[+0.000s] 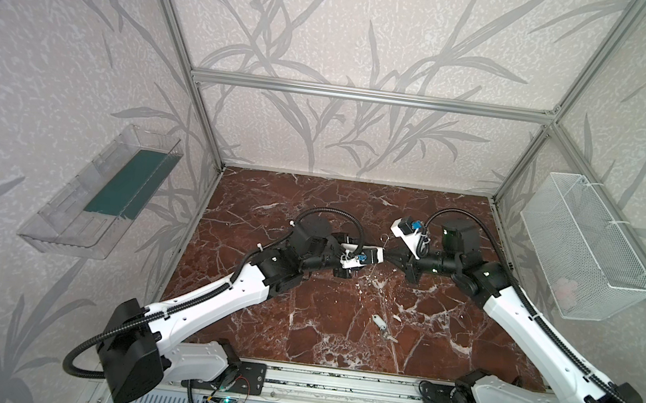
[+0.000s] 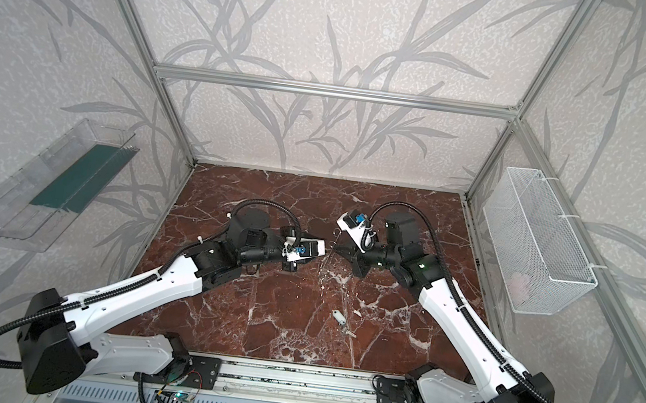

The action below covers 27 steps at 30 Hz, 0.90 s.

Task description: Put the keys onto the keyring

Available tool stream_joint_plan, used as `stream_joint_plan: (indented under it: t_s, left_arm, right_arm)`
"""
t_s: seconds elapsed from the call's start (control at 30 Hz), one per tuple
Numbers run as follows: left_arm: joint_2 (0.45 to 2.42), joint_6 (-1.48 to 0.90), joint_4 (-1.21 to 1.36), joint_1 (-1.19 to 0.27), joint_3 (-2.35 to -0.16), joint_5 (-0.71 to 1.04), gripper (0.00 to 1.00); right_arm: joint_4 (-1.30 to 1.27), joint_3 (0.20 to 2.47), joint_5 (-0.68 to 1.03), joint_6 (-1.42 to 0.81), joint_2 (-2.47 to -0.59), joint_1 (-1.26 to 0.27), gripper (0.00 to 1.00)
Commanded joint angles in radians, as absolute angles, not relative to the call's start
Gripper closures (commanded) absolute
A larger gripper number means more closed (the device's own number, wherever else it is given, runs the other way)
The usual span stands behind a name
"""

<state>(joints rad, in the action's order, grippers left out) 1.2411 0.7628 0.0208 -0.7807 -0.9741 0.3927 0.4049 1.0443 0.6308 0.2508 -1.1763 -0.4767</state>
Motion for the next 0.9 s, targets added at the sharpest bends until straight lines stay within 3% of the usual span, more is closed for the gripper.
stream_joint_plan:
  t_s: [0.0, 0.2, 0.33, 0.7, 0.87]
  left_arm:
    - [1.272, 0.866, -0.042, -0.806, -1.027, 0.324, 0.71]
    - [1.306, 0.895, -0.056, -0.827, -1.063, 0.263, 0.72]
    - [1.316, 0.908, -0.073, -0.83, -1.072, 0.261, 0.8]
    - [1.34, 0.901, -0.099, -0.836, -1.077, 0.282, 0.83]
    - [1.35, 0.893, -0.104, -0.838, -1.085, 0.291, 0.92]
  right_arm:
    - [0.488, 1.086, 0.615, 0.284, -1.183, -0.494, 1.0]
    - [0.508, 1.09, 0.604, 0.297, -1.19, -0.509, 1.0]
    - [0.499, 1.091, 0.606, 0.298, -1.193, -0.513, 1.0]
    - [0.47, 1.094, 0.611, 0.303, -1.195, -0.526, 1.0]
    - [0.463, 1.087, 0.613, 0.313, -1.189, -0.527, 1.0]
